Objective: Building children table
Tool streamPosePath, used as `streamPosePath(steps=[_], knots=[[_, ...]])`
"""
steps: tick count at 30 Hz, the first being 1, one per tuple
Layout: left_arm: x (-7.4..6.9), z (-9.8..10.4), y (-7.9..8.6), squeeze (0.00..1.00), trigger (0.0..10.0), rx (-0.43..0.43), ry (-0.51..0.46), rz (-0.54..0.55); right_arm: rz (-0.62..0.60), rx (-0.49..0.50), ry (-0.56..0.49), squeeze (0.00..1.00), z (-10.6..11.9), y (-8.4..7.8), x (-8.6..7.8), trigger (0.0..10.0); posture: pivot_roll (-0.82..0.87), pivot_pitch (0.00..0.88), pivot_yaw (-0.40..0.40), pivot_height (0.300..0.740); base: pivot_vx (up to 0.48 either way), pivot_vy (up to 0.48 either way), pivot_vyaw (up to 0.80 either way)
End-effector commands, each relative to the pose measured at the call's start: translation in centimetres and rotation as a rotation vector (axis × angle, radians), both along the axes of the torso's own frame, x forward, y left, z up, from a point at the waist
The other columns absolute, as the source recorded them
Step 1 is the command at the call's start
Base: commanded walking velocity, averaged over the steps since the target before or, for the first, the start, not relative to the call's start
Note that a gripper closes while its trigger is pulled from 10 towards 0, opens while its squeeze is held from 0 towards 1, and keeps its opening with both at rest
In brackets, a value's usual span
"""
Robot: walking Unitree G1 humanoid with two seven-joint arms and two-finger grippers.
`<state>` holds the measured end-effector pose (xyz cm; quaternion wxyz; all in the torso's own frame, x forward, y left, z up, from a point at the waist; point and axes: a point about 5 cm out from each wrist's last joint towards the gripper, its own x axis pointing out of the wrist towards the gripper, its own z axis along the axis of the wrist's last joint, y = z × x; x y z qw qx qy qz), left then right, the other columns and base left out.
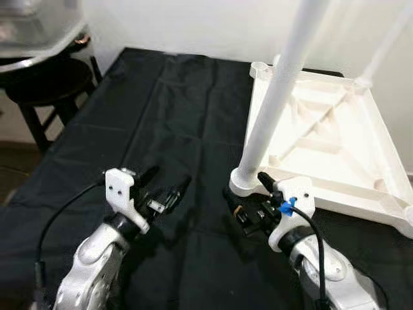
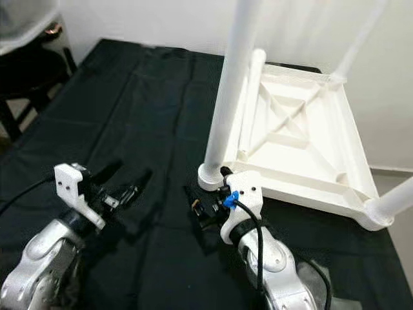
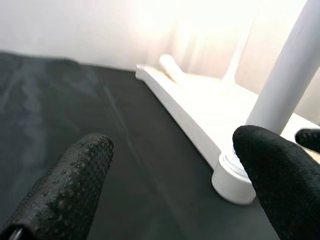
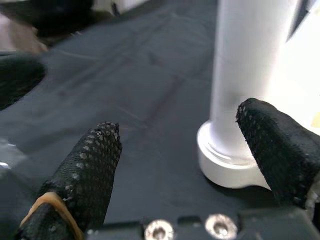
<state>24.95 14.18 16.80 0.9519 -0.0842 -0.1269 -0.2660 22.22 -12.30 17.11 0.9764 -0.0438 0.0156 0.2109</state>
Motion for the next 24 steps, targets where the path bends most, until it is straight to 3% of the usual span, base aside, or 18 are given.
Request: streamPosePath(steps=[1, 5, 10, 17, 21, 24], knots=[[0.1, -0.4, 0.0, 0.00, 10.0, -0.001, 0.012, 0.012, 0.044, 0.024, -0.006, 0.00, -0.1, 0.5, -0.1, 10.0, -0.06, 0.082, -0.041, 0.740, 0.000, 0.000, 0.00], [0.7, -0.7, 0.2, 0.00, 10.0, 0.012, 0.027, 0.060, 0.119, 0.040, -0.053, 0.00, 0.0, 1.5, 0.5, 10.0, -0.06, 0.066, -0.022, 0.740, 0.000, 0.000, 0.00], [1.0, -1.3, 0.5, 0.00, 10.0, 0.021, 0.066, 0.119, 0.141, -0.039, -0.099, 0.00, -0.6, 1.8, 1.7, 10.0, -0.06, 0.055, -0.019, 0.740, 0.000, 0.000, 0.00], [-0.3, -3.1, 0.9, 0.00, 10.0, 0.001, 0.194, 0.213, 0.161, -0.061, -0.118, 0.00, -1.4, 1.8, 2.6, 10.0, -0.05, 0.046, -0.019, 0.740, 0.000, 0.000, 0.00], [-1.9, -4.1, 0.4, 0.00, 10.0, 0.015, 0.245, 0.211, 0.166, -0.056, -0.123, 0.00, -1.7, 1.8, 3.0, 10.0, -0.04, 0.045, -0.022, 0.740, 0.000, 0.000, 0.00], [-2.0, -4.4, 0.0, 0.00, 10.0, 0.012, 0.253, 0.203, 0.168, -0.045, -0.118, 0.00, -2.0, 1.7, 3.1, 10.0, -0.04, 0.043, -0.025, 0.740, 0.000, 0.000, 0.00]])
